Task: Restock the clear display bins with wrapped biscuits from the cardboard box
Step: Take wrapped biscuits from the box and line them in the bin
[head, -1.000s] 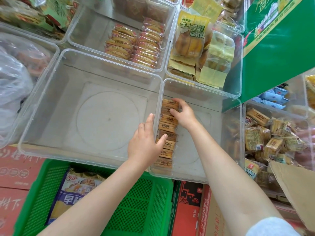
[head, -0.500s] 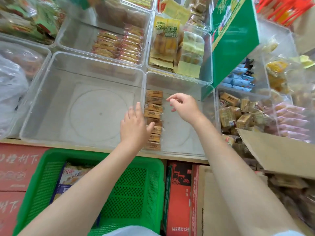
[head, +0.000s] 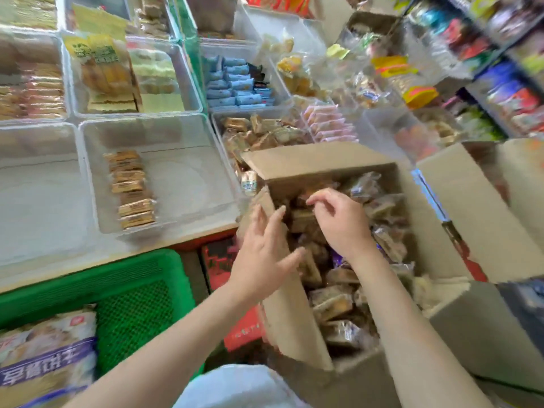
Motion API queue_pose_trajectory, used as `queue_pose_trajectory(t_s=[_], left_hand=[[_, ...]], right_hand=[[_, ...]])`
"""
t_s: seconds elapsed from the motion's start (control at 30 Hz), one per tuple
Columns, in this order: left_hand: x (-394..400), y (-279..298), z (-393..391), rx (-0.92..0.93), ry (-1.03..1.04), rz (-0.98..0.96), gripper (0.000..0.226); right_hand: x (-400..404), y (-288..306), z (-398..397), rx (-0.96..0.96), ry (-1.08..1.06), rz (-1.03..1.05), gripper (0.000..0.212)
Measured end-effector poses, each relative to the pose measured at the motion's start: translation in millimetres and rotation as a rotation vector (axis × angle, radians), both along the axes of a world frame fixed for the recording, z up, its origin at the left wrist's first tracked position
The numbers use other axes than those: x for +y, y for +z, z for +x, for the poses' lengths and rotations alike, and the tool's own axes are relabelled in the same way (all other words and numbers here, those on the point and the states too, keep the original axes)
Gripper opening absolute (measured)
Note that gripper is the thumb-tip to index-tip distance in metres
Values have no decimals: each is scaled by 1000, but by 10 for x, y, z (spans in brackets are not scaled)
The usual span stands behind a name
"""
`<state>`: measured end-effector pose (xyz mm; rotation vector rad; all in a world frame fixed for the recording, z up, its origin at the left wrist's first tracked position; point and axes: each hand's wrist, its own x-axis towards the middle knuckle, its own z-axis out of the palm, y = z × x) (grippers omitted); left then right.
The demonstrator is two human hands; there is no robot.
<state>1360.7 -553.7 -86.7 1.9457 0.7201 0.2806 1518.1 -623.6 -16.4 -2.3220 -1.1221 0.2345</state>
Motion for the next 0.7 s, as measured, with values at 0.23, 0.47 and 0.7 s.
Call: queue_pose_trajectory(t_s=[0.23, 0.47, 0.7], left_hand=[[-172, 57, 55, 23, 48, -125, 69], [-189, 72, -15, 12, 58, -125, 69], [-166, 147, 3, 42, 27, -108, 69]], right_hand=[[-549, -268, 114, 168, 168, -585, 47], [-442, -370, 63, 252, 276, -780, 57], [-404, -327, 72, 217, 157, -538, 23]])
